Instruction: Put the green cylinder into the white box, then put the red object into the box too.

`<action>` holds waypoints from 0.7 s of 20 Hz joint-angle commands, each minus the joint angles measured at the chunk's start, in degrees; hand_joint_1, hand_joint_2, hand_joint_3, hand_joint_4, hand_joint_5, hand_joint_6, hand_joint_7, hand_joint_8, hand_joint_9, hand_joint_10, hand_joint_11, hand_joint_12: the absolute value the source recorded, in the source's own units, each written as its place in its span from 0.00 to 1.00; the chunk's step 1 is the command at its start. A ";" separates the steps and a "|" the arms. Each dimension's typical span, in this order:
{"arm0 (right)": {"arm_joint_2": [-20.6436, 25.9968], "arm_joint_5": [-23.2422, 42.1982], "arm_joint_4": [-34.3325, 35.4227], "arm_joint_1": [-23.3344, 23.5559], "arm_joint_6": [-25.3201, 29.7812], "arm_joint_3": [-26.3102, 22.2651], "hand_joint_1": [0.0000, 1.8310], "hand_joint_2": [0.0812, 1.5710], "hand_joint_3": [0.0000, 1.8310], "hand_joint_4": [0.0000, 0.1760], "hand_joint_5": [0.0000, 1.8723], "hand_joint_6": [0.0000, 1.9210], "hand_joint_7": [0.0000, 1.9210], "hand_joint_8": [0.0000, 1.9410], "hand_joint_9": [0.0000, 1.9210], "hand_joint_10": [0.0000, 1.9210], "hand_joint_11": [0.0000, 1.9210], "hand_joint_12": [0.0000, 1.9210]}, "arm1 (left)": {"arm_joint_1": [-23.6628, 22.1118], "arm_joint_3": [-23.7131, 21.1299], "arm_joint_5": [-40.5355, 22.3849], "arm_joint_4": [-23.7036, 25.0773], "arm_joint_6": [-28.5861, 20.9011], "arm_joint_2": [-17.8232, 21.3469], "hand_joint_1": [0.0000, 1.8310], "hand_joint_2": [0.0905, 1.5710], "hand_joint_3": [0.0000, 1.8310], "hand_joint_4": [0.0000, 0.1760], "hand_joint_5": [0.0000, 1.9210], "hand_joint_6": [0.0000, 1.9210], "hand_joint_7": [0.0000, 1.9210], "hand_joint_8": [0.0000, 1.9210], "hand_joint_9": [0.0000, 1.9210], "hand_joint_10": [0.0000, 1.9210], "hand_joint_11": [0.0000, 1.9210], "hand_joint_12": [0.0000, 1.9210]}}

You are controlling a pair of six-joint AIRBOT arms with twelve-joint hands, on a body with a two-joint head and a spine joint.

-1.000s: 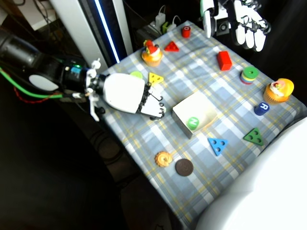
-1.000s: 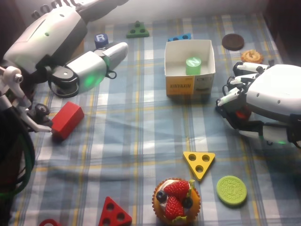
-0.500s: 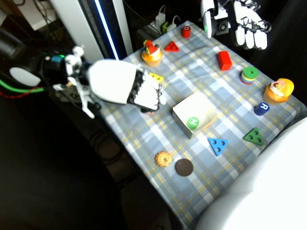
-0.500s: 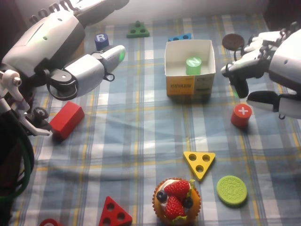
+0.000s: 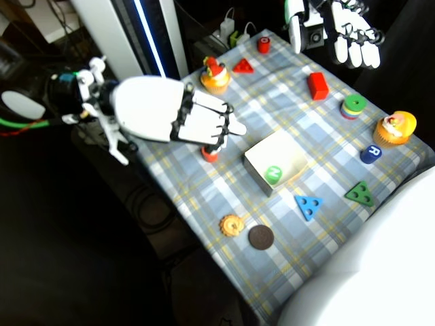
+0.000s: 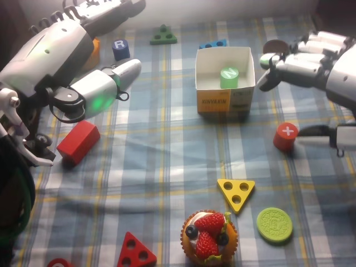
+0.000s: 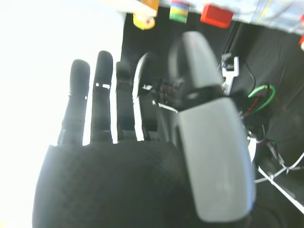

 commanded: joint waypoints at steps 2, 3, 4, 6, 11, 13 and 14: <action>-0.79 3.78 0.62 0.31 -0.91 0.46 0.52 0.68 0.00 0.00 0.12 0.20 0.16 0.10 0.02 0.45 0.00 0.78 | -0.15 -0.18 -6.67 1.98 -0.19 0.30 0.36 0.91 0.00 0.21 0.14 0.00 0.11 0.00 0.00 0.13 0.00 0.14; -1.34 2.93 0.62 0.31 -1.24 0.79 0.53 0.67 0.00 0.00 0.16 0.14 0.19 0.06 0.05 0.41 0.00 0.78 | -0.04 -0.19 -6.72 1.89 -0.19 0.30 0.35 0.91 0.00 0.26 0.14 0.00 0.11 0.00 0.00 0.13 0.00 0.14; -1.80 2.37 0.63 0.31 -1.43 1.04 0.53 0.68 0.00 0.00 0.17 0.13 0.20 0.05 0.06 0.42 0.00 0.80 | 0.00 -0.20 -6.79 1.85 -0.19 0.30 0.34 0.91 0.00 0.30 0.14 0.00 0.11 0.00 0.00 0.12 0.00 0.11; -2.69 0.92 0.70 0.31 -1.69 1.77 0.54 0.68 0.00 0.00 0.19 0.10 0.22 0.02 0.06 0.41 0.00 0.81 | 0.03 -0.23 -6.90 1.81 -0.19 0.30 0.34 0.91 0.00 0.33 0.14 0.00 0.11 0.00 0.00 0.13 0.00 0.11; -3.58 -1.23 1.30 0.31 -2.69 2.64 0.53 0.71 0.00 0.00 0.17 0.11 0.20 0.01 0.02 0.43 0.00 0.80 | 0.03 -0.23 -6.88 1.78 -0.19 0.29 0.33 0.91 0.00 0.26 0.14 0.00 0.10 0.00 0.00 0.12 0.00 0.12; -3.58 -1.48 1.92 0.31 -3.31 2.76 0.52 0.72 0.00 0.00 0.15 0.16 0.20 0.01 0.01 0.46 0.00 0.81 | 0.03 -0.23 -6.89 1.79 -0.19 0.29 0.33 0.91 0.00 0.32 0.13 0.00 0.10 0.00 0.00 0.12 0.00 0.08; -3.58 -1.56 2.02 0.29 -3.36 2.83 0.53 0.72 0.00 0.00 0.14 0.20 0.21 0.01 0.01 0.49 0.00 0.83 | 0.04 -0.23 -6.89 1.79 -0.19 0.29 0.33 0.91 0.00 0.33 0.14 0.00 0.11 0.00 0.00 0.12 0.00 0.07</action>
